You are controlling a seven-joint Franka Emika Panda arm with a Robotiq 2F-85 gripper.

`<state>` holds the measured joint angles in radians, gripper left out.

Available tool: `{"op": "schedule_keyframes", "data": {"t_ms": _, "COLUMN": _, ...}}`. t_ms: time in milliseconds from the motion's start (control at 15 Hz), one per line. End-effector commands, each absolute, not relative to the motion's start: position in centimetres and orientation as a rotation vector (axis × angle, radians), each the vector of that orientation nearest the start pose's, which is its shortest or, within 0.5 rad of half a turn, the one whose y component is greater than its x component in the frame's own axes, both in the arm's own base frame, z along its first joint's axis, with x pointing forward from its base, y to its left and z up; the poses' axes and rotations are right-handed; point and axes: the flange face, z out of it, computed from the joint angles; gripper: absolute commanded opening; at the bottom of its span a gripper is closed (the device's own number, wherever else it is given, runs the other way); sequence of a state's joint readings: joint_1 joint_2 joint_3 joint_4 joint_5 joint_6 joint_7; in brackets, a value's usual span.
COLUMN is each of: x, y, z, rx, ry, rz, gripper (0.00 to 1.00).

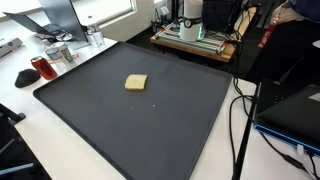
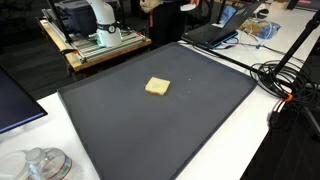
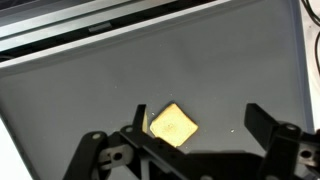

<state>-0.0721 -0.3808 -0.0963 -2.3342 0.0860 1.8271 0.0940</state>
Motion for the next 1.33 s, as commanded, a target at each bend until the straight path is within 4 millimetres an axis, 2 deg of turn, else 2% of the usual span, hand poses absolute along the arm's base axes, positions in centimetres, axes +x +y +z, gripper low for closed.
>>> {"op": "schedule_keyframes", "data": {"t_ms": 0, "x": 41.5, "y": -6.6, "z": 47.3, "rx": -2.984, "ry": 0.421, "rz": 0.189, "gripper": 1.0}}
{"op": "schedule_keyframes", "data": {"t_ms": 333, "x": 41.5, "y": -6.6, "z": 47.3, "rx": -2.984, "ry": 0.421, "rz": 0.189, "gripper": 1.0}}
{"op": "schedule_keyframes", "data": {"t_ms": 400, "x": 41.6, "y": -6.0, "z": 47.3, "rx": -2.983, "ry": 0.391, "rz": 0.195, "gripper": 1.0}}
{"op": "schedule_keyframes", "data": {"t_ms": 600, "x": 41.3, "y": -0.8, "z": 47.1, "rx": -2.915, "ry": 0.111, "rz": 0.225, "gripper": 1.0}}
{"op": "schedule_keyframes", "data": {"t_ms": 800, "x": 40.2, "y": 5.5, "z": 47.1, "rx": -2.883, "ry": -0.129, "rz": 0.267, "gripper": 1.0}}
{"op": "schedule_keyframes", "data": {"t_ms": 1067, "x": 38.5, "y": 13.2, "z": 48.4, "rx": -2.842, "ry": -0.46, "rz": 0.241, "gripper": 1.0}}
{"op": "schedule_keyframes", "data": {"t_ms": 1133, "x": 37.9, "y": 14.7, "z": 48.8, "rx": -2.824, "ry": -0.54, "rz": 0.238, "gripper": 1.0}}
{"op": "schedule_keyframes", "data": {"t_ms": 1200, "x": 39.2, "y": 13.0, "z": 47.6, "rx": -2.877, "ry": -0.415, "rz": 0.252, "gripper": 1.0}}
{"op": "schedule_keyframes", "data": {"t_ms": 1267, "x": 38.6, "y": 14.4, "z": 47.9, "rx": -2.87, "ry": -0.473, "rz": 0.244, "gripper": 1.0}}
